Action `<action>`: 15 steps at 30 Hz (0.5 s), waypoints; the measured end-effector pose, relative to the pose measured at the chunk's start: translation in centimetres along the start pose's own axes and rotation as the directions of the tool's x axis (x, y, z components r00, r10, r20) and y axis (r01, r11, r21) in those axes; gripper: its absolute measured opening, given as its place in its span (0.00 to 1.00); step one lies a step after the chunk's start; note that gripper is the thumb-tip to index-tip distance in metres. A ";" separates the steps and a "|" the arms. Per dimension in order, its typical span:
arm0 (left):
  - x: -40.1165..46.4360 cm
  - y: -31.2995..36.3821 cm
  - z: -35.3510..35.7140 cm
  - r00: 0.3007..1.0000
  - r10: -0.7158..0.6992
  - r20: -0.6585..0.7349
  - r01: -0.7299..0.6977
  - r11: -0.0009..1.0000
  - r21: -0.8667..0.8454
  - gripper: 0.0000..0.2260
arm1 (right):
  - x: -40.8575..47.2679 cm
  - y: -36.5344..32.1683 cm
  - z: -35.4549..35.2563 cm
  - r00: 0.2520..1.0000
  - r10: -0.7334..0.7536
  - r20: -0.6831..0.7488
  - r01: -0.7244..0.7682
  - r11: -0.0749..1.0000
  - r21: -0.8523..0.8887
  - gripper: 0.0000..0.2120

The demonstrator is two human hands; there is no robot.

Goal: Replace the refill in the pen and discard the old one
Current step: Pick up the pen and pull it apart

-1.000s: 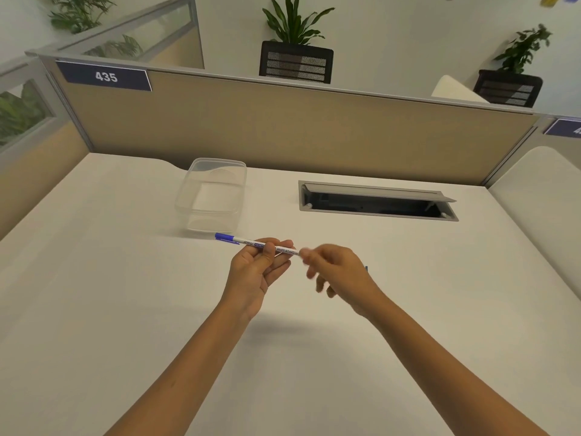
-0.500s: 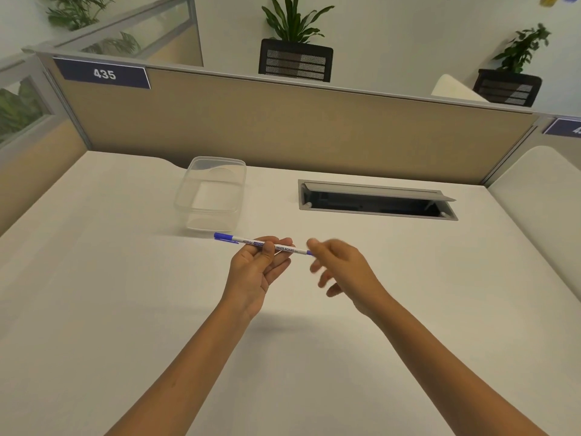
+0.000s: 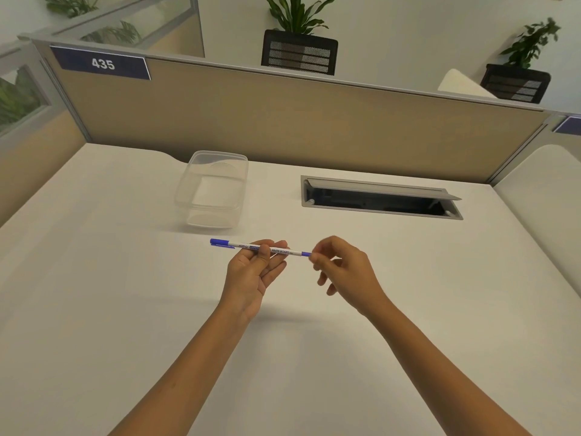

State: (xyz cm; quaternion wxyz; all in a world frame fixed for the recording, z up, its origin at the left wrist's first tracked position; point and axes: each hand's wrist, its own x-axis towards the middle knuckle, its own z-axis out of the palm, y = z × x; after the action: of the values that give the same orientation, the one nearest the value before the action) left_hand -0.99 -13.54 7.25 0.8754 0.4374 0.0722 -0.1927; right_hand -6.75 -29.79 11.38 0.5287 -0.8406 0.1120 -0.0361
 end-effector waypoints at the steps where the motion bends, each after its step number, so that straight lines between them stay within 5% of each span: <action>1: 0.2 -0.1 -0.3 1.000 -0.002 -0.005 0.002 1.000 0.000 0.07 | 0.1 0.5 0.1 1.000 0.010 -0.020 -0.010 1.000 0.001 0.07; 5: 0.9 -0.7 -2.0 0.999 -0.015 -0.034 0.016 1.000 0.006 0.07 | 0.9 2.7 0.6 0.990 0.106 -0.090 -0.103 0.994 0.029 0.16; 10: 1.8 -1.8 -5.6 0.993 -0.080 -0.085 0.087 0.993 0.079 0.07 | 2.6 7.2 1.8 0.974 0.092 -0.208 -0.102 0.994 -0.039 0.04; 15: 2.5 -3.1 -8.0 0.980 -0.150 -0.132 0.166 0.979 0.115 0.07 | 4.3 11.0 3.0 0.967 0.068 -0.245 -0.115 0.976 -0.186 0.04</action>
State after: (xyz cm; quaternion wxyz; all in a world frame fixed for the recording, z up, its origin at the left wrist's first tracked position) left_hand 0.40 -9.53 -0.60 0.8220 0.4954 0.1480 -0.2386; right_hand -3.73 -32.72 -0.06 0.4262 -0.8727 0.2162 -0.1003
